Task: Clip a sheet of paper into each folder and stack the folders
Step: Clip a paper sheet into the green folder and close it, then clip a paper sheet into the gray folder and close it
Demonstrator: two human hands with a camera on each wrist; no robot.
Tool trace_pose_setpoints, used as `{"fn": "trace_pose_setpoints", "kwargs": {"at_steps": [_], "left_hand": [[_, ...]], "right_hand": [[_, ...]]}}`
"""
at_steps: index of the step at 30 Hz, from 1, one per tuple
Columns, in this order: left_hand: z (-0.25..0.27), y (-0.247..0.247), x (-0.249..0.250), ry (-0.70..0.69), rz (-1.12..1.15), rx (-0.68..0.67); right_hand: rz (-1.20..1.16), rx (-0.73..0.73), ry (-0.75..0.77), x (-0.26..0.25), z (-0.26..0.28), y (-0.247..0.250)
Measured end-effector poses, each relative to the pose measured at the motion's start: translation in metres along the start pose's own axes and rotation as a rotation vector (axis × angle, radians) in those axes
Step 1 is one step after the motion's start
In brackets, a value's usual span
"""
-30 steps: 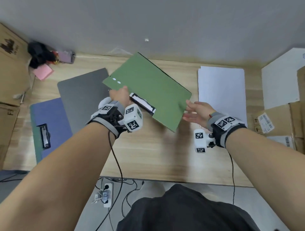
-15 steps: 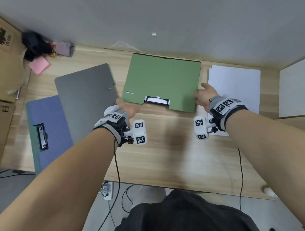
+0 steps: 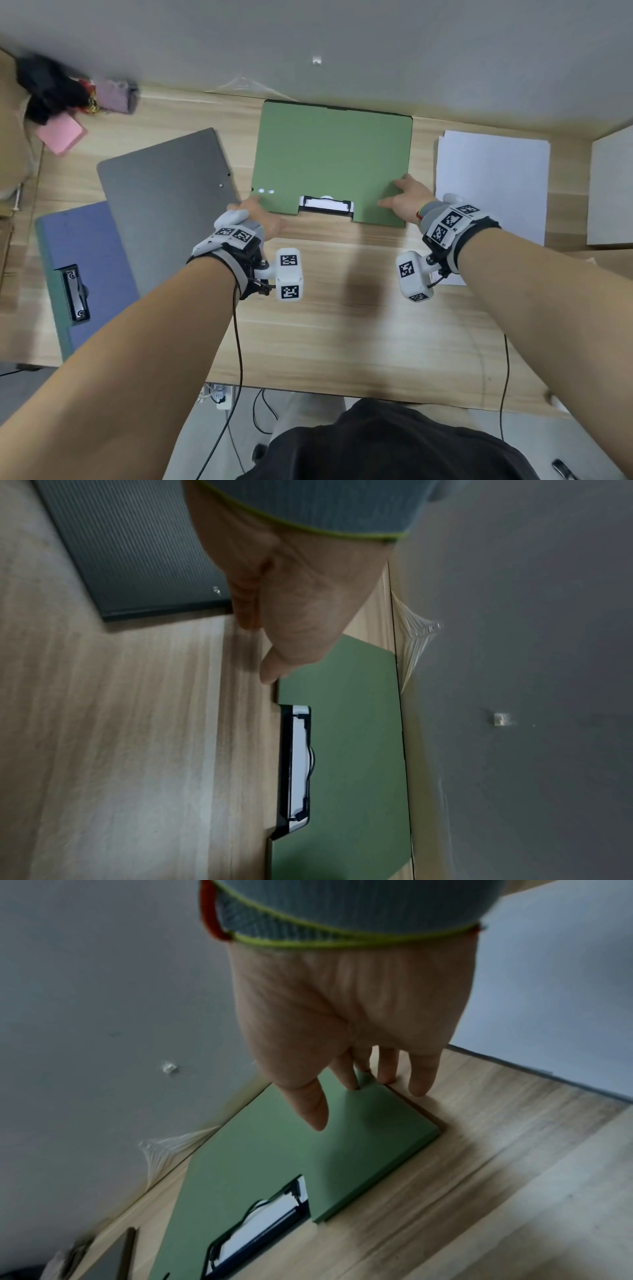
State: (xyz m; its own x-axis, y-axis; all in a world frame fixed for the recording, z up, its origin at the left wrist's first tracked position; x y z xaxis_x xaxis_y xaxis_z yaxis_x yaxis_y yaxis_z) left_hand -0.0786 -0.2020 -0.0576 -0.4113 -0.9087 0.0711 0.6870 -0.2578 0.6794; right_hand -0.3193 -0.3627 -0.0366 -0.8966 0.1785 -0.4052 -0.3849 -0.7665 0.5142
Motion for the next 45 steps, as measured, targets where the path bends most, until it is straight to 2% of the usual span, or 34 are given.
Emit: {"fn": "trace_pose_setpoints", "kwargs": {"at_steps": [4, 9, 12, 16, 20, 24, 29, 34, 39, 42, 45], "left_hand": [[-0.004, -0.002, 0.000, 0.011, 0.000, -0.007], [-0.003, -0.004, 0.003, 0.024, 0.055, 0.048], [-0.002, 0.004, -0.004, 0.012, 0.078, 0.055], [0.006, 0.025, -0.031, 0.100, 0.065, 0.186], [0.014, 0.041, -0.066, 0.273, 0.057, 0.217], [0.019, 0.049, -0.109, 0.370, 0.123, 0.243], [0.025, 0.047, -0.155, 0.455, 0.166, 0.200], [0.026, 0.052, -0.172, 0.426, 0.214, 0.196], [0.026, 0.063, -0.189, 0.377, 0.371, 0.177], [0.031, 0.079, -0.190, 0.184, 0.537, 0.239], [0.058, 0.106, -0.167, -0.041, 0.577, 0.254]], "right_hand": [[0.030, 0.033, 0.011, -0.003, -0.002, -0.002], [0.003, 0.029, -0.003, -0.004, -0.002, 0.000], [-0.023, 0.078, -0.011, -0.007, -0.001, 0.001], [-0.028, 0.129, 0.007, -0.029, 0.012, -0.006], [-0.067, 0.002, 0.108, -0.062, 0.026, -0.033], [-0.085, -0.191, 0.144, -0.091, 0.040, -0.080], [-0.063, -0.282, 0.140, -0.099, 0.047, -0.133], [0.060, -0.414, 0.178, -0.095, 0.056, -0.179], [0.057, -0.401, 0.210, -0.096, 0.070, -0.201], [0.085, -0.422, 0.191, -0.091, 0.074, -0.195], [0.016, -0.438, 0.174, -0.088, 0.083, -0.183]]}}
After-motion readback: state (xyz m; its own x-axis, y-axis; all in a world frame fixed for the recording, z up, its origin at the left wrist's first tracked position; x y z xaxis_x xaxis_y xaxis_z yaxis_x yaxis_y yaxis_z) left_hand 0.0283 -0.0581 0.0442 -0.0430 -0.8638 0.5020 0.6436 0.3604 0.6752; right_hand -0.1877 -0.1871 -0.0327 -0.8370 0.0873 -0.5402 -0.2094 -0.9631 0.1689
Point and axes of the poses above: each hand's wrist, its own z-axis away from the middle knuckle, its own y-axis out of the back of the hand, x = y × z, the point moved 1 cm from there along -z, towards the middle knuckle, and after that the axes turned 2 degrees about -x, right-handed, at the moved point
